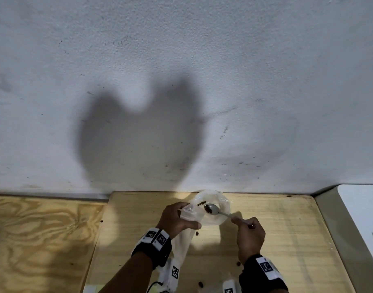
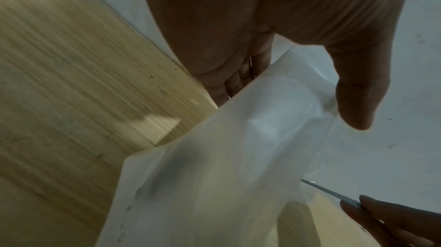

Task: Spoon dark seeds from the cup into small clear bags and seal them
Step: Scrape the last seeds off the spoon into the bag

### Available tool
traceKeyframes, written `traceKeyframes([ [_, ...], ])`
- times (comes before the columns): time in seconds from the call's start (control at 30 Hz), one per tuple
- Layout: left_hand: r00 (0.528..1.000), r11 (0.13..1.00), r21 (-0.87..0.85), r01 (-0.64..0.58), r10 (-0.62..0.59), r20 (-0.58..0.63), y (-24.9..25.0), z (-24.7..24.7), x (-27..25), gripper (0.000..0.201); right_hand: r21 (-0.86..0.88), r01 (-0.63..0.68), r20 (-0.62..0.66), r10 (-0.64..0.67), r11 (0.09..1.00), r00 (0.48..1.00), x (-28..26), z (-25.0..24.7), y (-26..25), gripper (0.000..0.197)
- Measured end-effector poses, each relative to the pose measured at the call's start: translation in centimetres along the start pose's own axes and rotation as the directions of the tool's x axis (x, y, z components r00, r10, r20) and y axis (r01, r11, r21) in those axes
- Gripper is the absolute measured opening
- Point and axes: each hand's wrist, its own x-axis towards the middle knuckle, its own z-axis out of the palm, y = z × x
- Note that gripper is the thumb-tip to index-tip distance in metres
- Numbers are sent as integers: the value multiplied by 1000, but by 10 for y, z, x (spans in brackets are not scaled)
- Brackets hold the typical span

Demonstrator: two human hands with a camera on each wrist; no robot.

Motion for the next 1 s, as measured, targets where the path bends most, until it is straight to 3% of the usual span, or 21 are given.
traceKeyframes([
  [0.17,1000,1000,6,17,-17,21,2,-1,2,72,-40,-88,-28,87,995,996,-5,9,4,37],
  [0.47,998,997,-61,50,-47,46,2,-2,10,71,-45,-24,-44,22,999,999,-21,31,1,39],
  [0.6,998,996,-71,47,-44,48,0,-2,12,76,-38,-88,-14,88,995,996,-28,37,9,41],
  [0.8,997,989,-128,74,-69,41,-1,-9,12,58,55,-267,28,266,962,964,-25,37,7,27],
  [1.0,993,947,-301,115,-120,2,-8,-16,21,73,97,-197,18,196,976,980,-14,22,-12,3],
])
